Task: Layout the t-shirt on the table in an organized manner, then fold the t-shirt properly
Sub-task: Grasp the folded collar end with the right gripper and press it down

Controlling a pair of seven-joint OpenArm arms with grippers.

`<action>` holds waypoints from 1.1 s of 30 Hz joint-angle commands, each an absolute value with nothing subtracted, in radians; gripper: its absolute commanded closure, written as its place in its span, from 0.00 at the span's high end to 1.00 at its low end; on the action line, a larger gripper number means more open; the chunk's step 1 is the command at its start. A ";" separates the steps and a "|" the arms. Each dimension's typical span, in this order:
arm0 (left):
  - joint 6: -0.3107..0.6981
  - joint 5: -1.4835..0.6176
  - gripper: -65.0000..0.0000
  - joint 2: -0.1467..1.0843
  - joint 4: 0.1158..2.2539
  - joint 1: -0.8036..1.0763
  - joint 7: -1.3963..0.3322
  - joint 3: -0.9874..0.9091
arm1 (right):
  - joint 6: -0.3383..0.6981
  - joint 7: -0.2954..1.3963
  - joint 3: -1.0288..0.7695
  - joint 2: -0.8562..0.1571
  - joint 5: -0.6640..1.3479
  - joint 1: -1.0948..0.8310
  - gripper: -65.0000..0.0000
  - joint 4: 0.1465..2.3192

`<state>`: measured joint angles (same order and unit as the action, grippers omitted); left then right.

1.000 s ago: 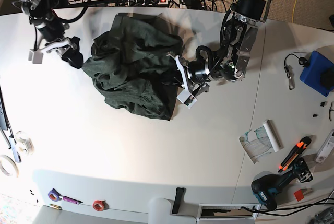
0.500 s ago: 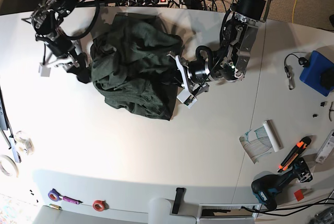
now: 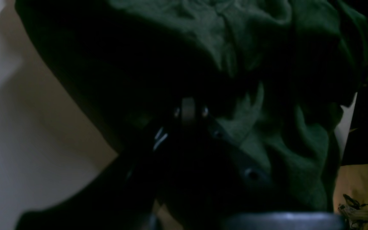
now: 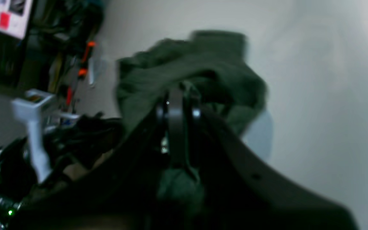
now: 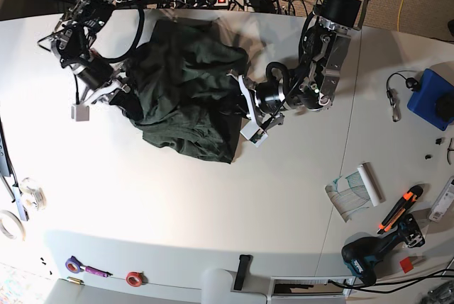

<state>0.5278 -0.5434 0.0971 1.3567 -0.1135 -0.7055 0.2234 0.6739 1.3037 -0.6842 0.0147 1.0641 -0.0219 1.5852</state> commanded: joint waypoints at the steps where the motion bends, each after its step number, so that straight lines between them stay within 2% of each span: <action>1: 0.523 -0.509 0.00 0.101 1.357 -0.111 -0.770 0.227 | 0.685 1.305 -0.684 0.007 1.112 -0.008 0.00 1.631; 5: 0.523 -0.509 0.00 0.100 1.357 -0.111 -0.769 0.227 | 0.685 1.390 -0.679 0.026 1.148 -0.009 0.00 1.750; 11: 0.523 -0.509 0.00 0.100 1.357 -0.111 -0.769 0.227 | 0.685 1.396 -0.575 0.041 1.151 -0.034 0.00 1.864; 23: 0.523 -0.509 0.00 0.101 1.357 -0.111 -0.770 0.227 | 0.685 1.396 -0.107 0.039 1.081 -0.124 0.00 1.868; 28: 0.523 -0.509 0.00 0.101 1.357 -0.111 -0.769 0.227 | 0.685 1.396 0.003 0.039 1.053 -0.153 0.00 1.868; 33: 0.523 -0.509 0.00 0.100 1.357 -0.111 -0.769 0.227 | 0.685 1.396 0.039 0.039 1.050 -0.170 0.00 1.868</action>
